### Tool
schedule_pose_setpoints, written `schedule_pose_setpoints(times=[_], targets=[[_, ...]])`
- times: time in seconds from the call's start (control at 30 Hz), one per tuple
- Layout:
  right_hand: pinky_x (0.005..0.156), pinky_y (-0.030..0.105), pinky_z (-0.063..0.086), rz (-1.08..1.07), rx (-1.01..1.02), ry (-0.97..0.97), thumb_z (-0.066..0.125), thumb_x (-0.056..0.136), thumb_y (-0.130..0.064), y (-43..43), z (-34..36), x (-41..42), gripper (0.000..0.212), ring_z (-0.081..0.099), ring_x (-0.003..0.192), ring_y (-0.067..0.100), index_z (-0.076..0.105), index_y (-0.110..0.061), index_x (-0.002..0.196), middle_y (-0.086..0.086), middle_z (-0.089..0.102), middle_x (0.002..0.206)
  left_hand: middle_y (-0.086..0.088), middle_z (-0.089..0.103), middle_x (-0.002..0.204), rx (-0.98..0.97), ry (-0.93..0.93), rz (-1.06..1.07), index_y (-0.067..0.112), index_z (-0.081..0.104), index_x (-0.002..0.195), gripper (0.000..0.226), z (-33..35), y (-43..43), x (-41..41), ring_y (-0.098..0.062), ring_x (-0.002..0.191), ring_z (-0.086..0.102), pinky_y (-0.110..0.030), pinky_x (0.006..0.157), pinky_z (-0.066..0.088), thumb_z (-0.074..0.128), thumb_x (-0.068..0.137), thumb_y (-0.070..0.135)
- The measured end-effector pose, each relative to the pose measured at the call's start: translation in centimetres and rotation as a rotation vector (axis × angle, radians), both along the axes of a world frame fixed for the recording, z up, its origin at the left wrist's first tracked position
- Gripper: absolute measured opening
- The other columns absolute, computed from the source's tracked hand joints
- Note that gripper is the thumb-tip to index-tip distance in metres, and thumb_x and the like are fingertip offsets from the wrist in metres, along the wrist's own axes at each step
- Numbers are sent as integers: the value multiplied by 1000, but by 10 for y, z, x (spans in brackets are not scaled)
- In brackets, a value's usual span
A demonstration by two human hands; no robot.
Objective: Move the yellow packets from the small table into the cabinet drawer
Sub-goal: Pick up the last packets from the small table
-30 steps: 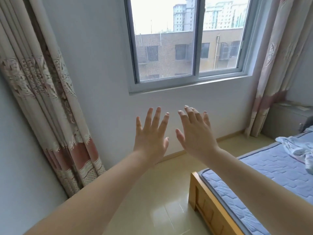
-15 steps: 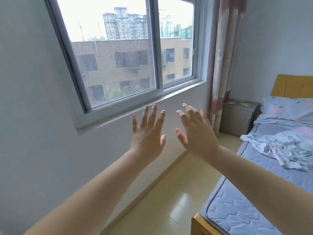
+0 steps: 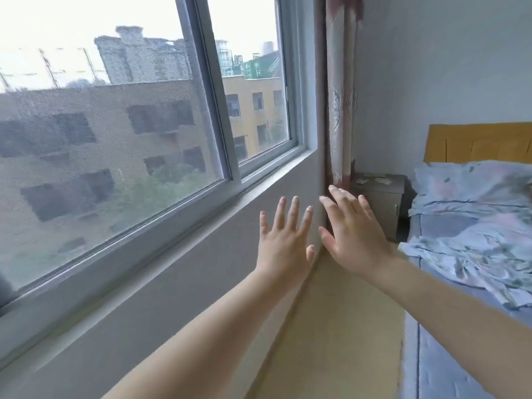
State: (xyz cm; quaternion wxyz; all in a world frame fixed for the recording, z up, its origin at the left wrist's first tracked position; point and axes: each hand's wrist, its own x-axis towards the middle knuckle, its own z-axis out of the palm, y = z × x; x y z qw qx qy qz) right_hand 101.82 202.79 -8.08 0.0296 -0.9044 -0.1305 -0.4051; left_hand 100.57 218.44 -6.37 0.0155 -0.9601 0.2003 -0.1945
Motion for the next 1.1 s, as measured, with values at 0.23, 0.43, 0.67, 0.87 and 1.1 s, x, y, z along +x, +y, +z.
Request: schedule_pose_setpoints(times=[0.23, 0.43, 0.67, 0.87, 1.1], targets=[[98, 58, 41, -143, -46, 40, 54, 84, -33, 5, -22, 168, 50, 53, 120, 36, 57, -3, 123, 21, 52, 133, -4, -13, 160, 0, -24, -71, 24, -4, 153, 72, -12, 10, 182, -26, 146, -18, -54, 115, -6, 38, 98, 41], [97, 57, 42, -276, -13, 76, 43, 81, -35, -13, -37, 311, 52, 55, 118, 34, 60, -5, 120, 19, 55, 130, -5, -10, 161, 0, 10, -206, 23, -2, 153, 71, -39, -24, 348, -27, 146, -15, -56, 115, -2, 39, 97, 40], [98, 60, 40, -450, 15, 98, 71, 76, -25, -73, -26, 453, 52, 53, 119, 37, 58, -4, 122, 20, 52, 132, -5, -5, 161, 11, 29, -386, 22, 0, 153, 72, -30, -96, 534, -26, 147, -10, -55, 115, 2, 41, 97, 40], [98, 55, 42, -585, 36, 131, 68, 78, -23, -174, -48, 538, 48, 55, 114, 36, 59, -5, 121, 19, 52, 132, -5, 4, 161, 9, 37, -546, 21, 2, 153, 72, -50, -204, 645, -26, 148, -1, -51, 115, 11, 42, 96, 39], [96, 52, 44, -637, 55, 127, 67, 80, -23, -334, -71, 667, 40, 60, 107, 34, 61, -7, 116, 16, 56, 128, -10, 27, 154, 87, -16, -636, 15, 27, 149, 70, -81, -362, 777, -30, 143, 22, -51, 109, 30, 56, 88, 34]])
